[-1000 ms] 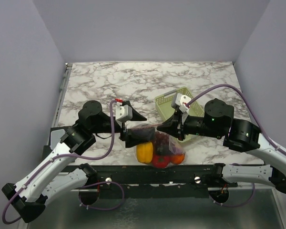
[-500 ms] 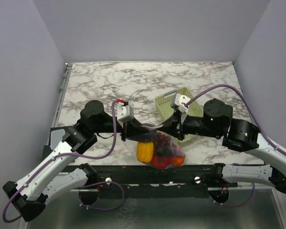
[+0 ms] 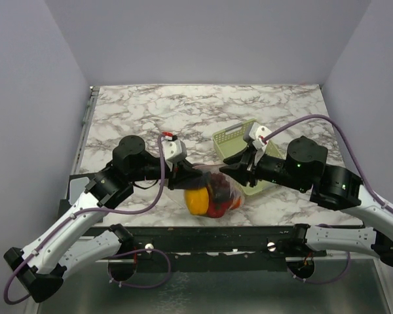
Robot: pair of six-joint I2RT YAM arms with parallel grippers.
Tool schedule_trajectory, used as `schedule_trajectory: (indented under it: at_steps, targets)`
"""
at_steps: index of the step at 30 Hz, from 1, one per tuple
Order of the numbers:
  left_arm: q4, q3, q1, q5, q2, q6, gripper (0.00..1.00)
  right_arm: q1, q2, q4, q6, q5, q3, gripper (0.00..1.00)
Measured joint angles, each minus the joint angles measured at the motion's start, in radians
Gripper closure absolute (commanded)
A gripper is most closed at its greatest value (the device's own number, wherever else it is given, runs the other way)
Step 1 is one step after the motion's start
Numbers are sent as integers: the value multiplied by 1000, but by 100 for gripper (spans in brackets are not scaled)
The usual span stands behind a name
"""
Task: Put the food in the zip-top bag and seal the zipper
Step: Place the zipper food storage bag at the center of the board.
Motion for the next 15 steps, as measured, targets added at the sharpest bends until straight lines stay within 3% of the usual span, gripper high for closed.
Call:
schedule_trajectory:
  at_steps: [5,15]
  targets:
    - [-45,6,0,-100,11,18,100,0,-40,2,-8,113,0,50]
    - [-84,113,1,-348,50,89,100,0,-97,-4,-9,257,-55,46]
